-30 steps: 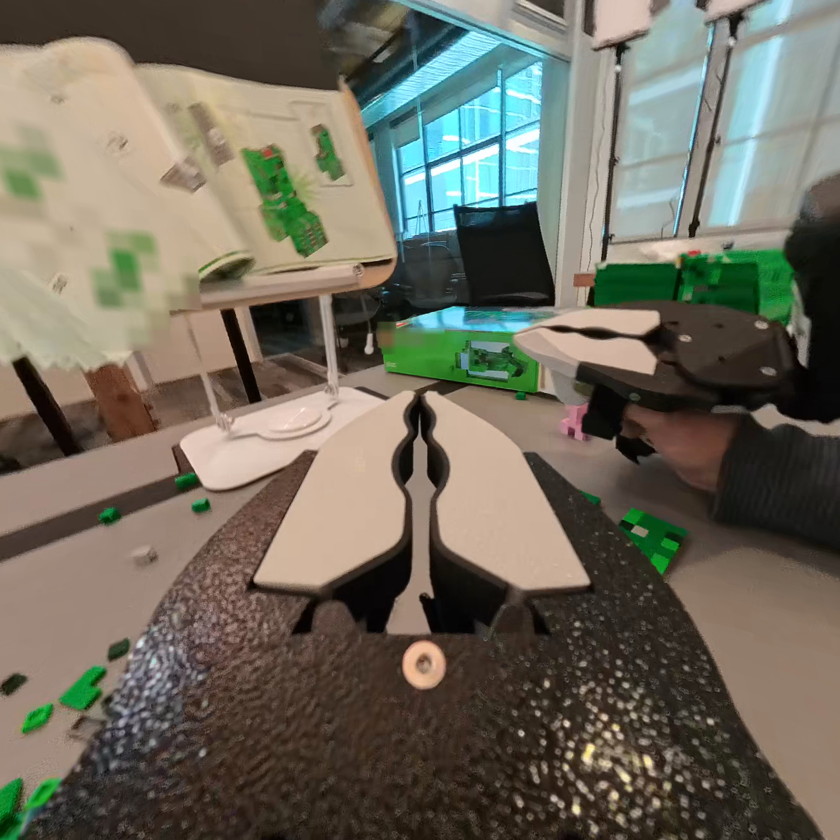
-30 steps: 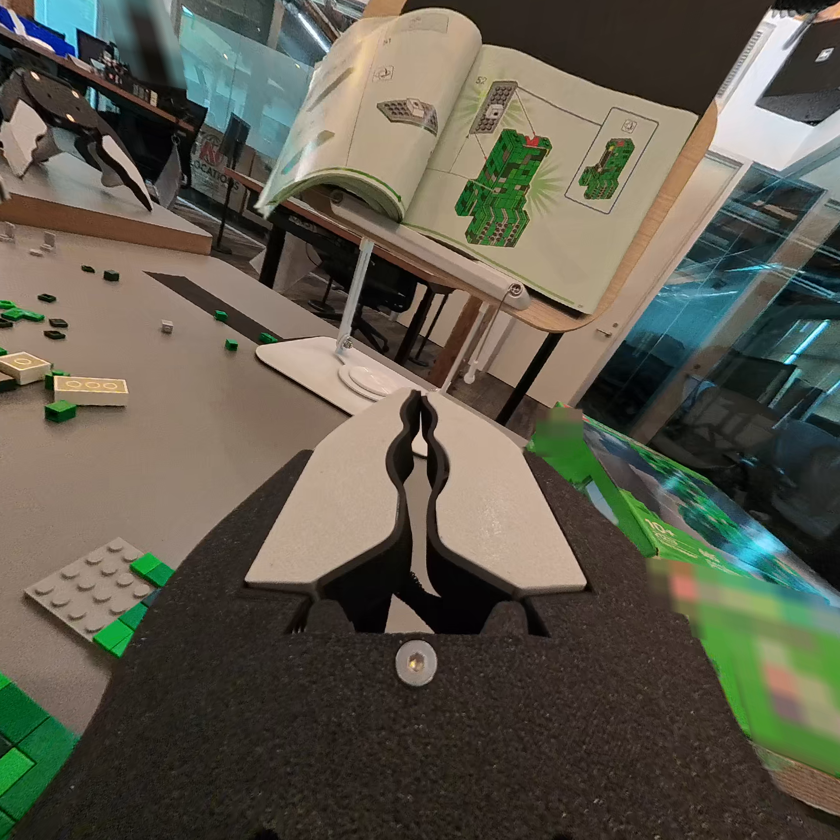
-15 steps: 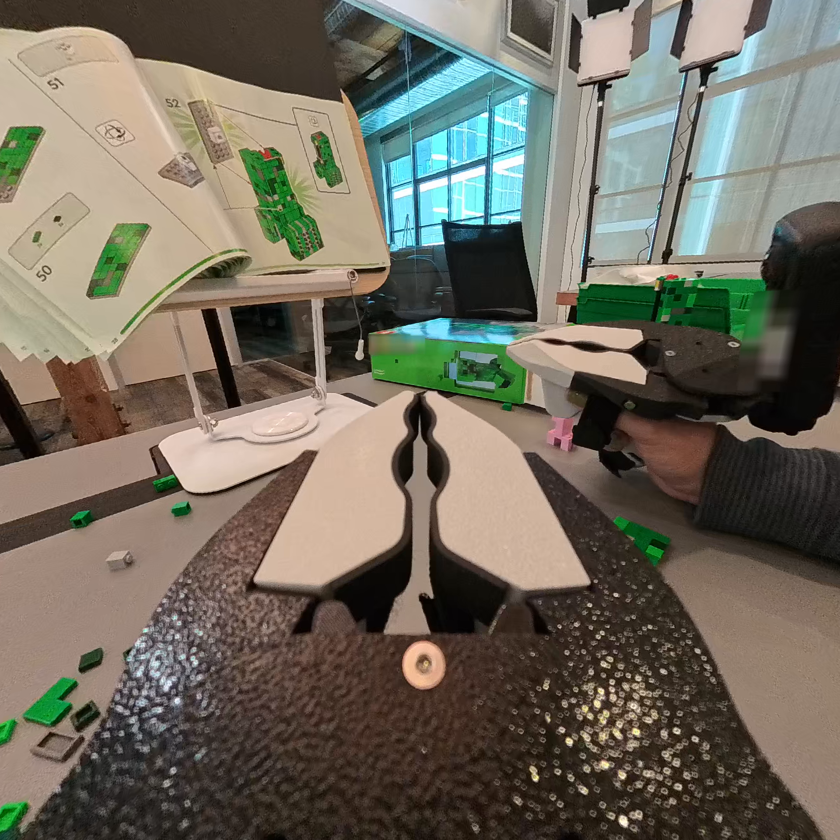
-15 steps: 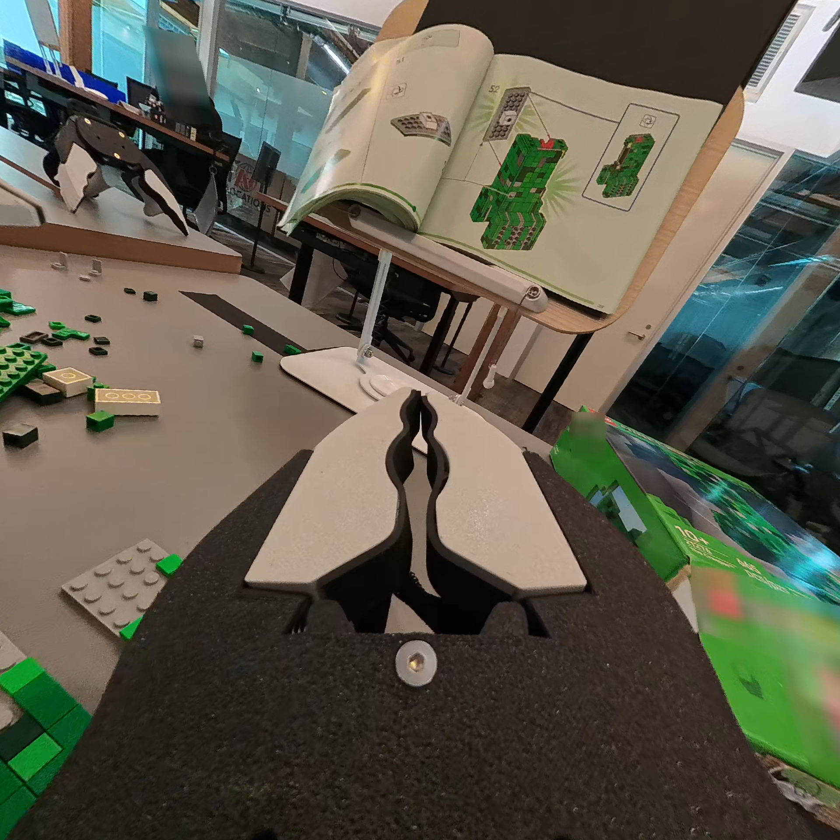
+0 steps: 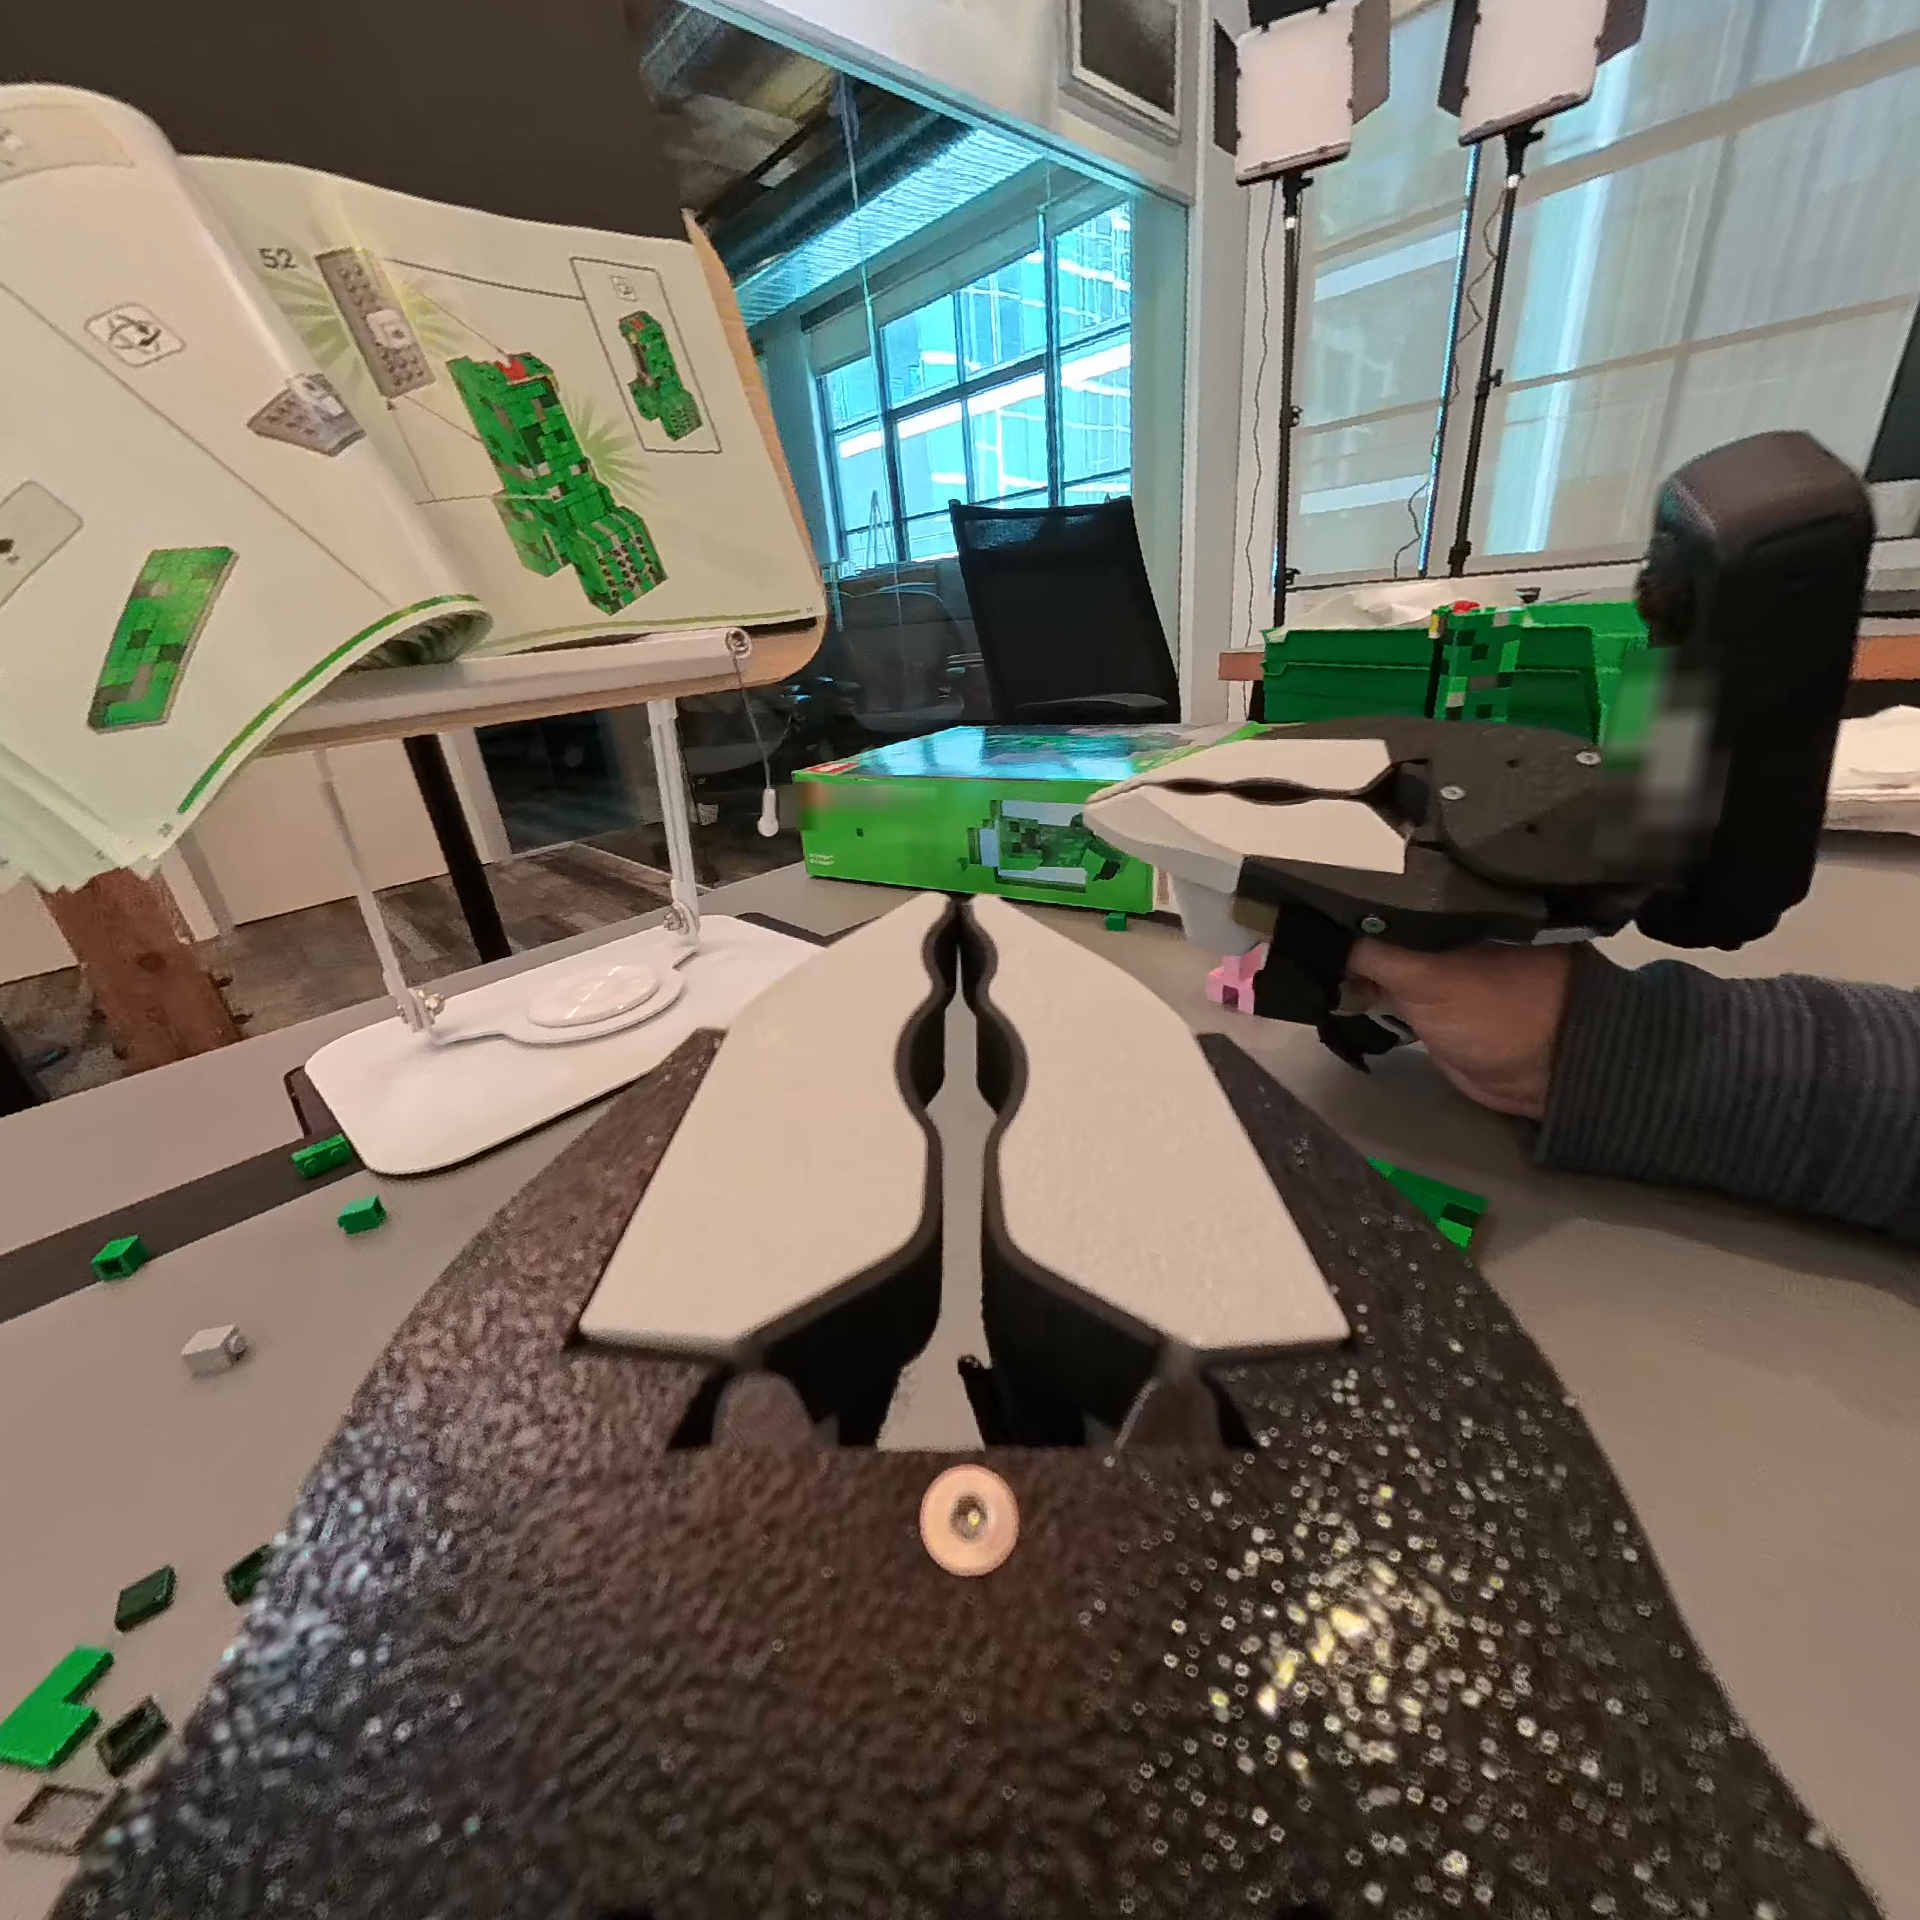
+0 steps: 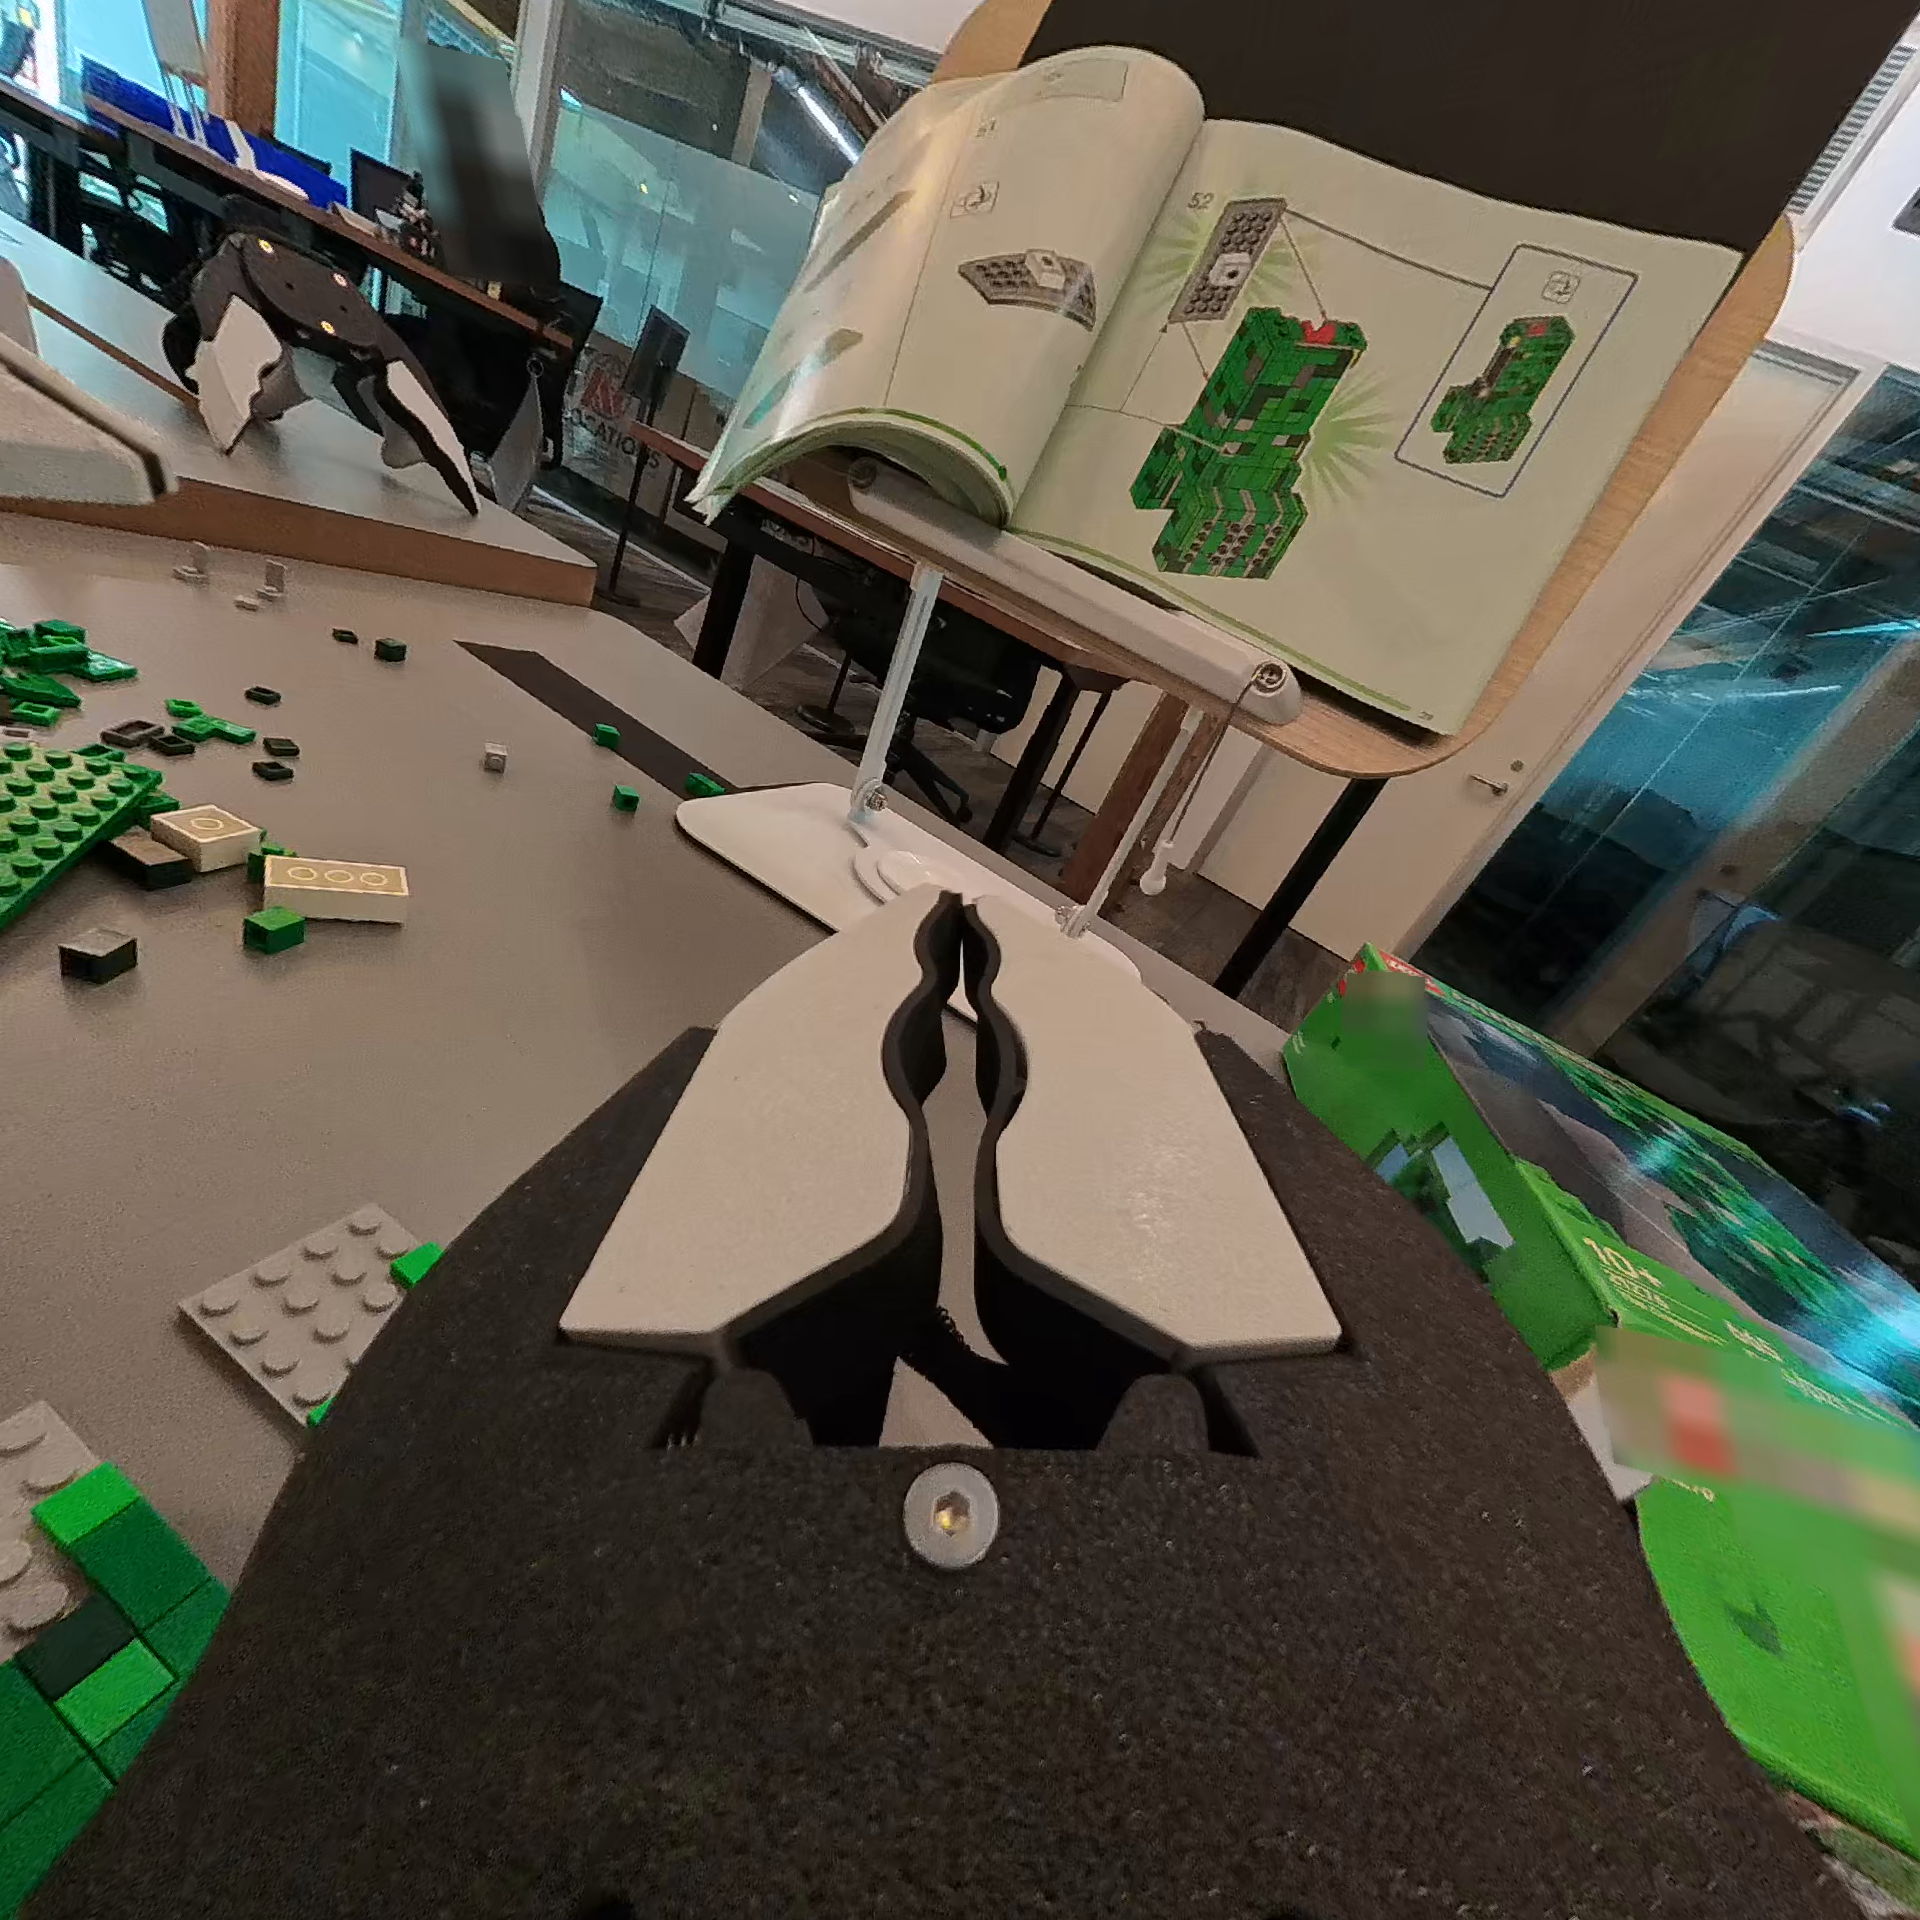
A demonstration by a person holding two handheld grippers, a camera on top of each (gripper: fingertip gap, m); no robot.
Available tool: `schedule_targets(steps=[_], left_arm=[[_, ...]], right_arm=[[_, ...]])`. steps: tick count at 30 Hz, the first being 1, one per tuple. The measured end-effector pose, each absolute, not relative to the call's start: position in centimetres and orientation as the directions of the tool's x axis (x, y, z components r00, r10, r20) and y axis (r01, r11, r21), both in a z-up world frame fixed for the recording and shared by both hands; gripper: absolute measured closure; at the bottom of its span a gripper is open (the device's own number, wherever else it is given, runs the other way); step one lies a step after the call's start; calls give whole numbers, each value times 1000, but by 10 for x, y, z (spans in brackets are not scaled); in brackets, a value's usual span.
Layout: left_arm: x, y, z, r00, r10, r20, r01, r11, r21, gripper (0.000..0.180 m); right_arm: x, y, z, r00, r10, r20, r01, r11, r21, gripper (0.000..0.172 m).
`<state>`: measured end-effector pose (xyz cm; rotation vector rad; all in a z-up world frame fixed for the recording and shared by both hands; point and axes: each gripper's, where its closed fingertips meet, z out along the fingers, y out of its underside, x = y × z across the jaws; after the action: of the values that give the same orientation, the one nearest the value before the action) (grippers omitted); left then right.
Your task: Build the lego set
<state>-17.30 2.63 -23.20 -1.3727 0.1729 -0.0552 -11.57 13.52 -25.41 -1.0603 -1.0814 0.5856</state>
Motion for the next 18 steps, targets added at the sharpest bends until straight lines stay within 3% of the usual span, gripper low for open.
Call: schedule_targets(steps=[18], left_arm=[[-159, 27, -231, 971, -171, -166, -130, 205, -970, 180]], right_arm=[[-118, 134, -257, 375, 827, 419, 102, 412, -905, 172]])
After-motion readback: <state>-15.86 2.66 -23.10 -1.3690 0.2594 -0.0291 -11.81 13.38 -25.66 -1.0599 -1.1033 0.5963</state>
